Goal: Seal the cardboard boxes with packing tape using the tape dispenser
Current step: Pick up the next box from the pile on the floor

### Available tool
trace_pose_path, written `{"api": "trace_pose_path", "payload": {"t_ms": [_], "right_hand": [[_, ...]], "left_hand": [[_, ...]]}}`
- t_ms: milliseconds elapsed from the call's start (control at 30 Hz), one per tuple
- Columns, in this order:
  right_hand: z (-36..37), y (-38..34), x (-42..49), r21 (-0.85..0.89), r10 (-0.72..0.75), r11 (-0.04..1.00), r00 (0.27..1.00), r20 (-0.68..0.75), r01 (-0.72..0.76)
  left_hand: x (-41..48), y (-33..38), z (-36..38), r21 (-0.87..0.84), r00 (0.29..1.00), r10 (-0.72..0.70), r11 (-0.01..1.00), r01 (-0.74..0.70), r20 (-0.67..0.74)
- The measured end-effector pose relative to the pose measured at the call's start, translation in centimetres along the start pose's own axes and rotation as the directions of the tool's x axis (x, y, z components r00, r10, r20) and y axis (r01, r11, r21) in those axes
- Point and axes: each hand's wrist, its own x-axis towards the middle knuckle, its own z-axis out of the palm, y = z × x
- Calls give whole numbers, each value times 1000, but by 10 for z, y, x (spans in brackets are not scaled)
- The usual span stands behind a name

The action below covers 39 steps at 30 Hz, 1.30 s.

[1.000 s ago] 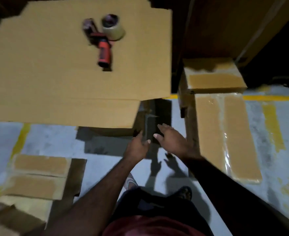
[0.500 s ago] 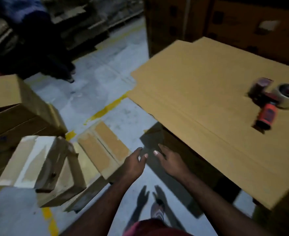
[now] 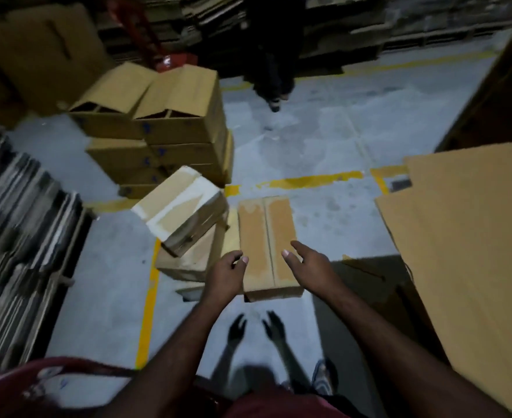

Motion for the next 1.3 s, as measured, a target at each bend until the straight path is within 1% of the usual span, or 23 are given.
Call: {"api": "trace_pose_path", "payload": {"t_ms": [100, 200, 267, 367, 500, 633, 767, 900, 967, 1033, 1100, 1200, 1300], "right_hand": [[3, -26, 33, -30, -105, 994, 990, 96, 108], [10, -52, 62, -38, -158, 986, 978, 138, 164], [19, -68, 77, -33, -170, 983, 971, 167, 178], [31, -93, 100, -44, -177, 981, 960, 215, 191], [56, -125, 142, -32, -142, 987, 958, 248, 155], [100, -161, 202, 43, -39, 999, 962, 271, 28], [161, -188, 270, 112, 131, 980, 961, 244, -163], [222, -202, 325, 161, 310, 919, 911, 271, -361], [248, -203, 347, 197, 402, 864, 870, 286, -464], [270, -198, 364, 246, 463, 801, 826, 320, -545], [287, -191, 377, 288, 497, 754, 800, 336, -590], [299, -188, 388, 308, 544, 689, 749, 378, -656], [309, -180, 398, 306, 541, 651, 707, 455, -695]], "left_hand": [[7, -4, -28, -47, 989, -70, 997, 64, -131], [15, -3, -55, -62, 968, -126, 991, 115, -218], [26, -4, -73, -46, 958, -109, 994, 101, -265], [57, -9, -106, -10, 948, -110, 994, 112, -299], [128, -27, -156, 71, 951, -116, 987, 142, -287], [223, -56, -203, 164, 966, -111, 975, 152, -235], [316, -96, -229, 186, 978, -146, 967, 173, -153], [381, -138, -236, 243, 980, -188, 949, 199, -67], [406, -161, -235, 297, 977, -214, 932, 207, -9], [429, -183, -235, 342, 964, -263, 909, 239, 25], [449, -203, -239, 379, 958, -288, 889, 259, 21], [476, -240, -245, 412, 946, -322, 859, 305, -29], [491, -267, -242, 409, 955, -297, 872, 268, 8]]}}
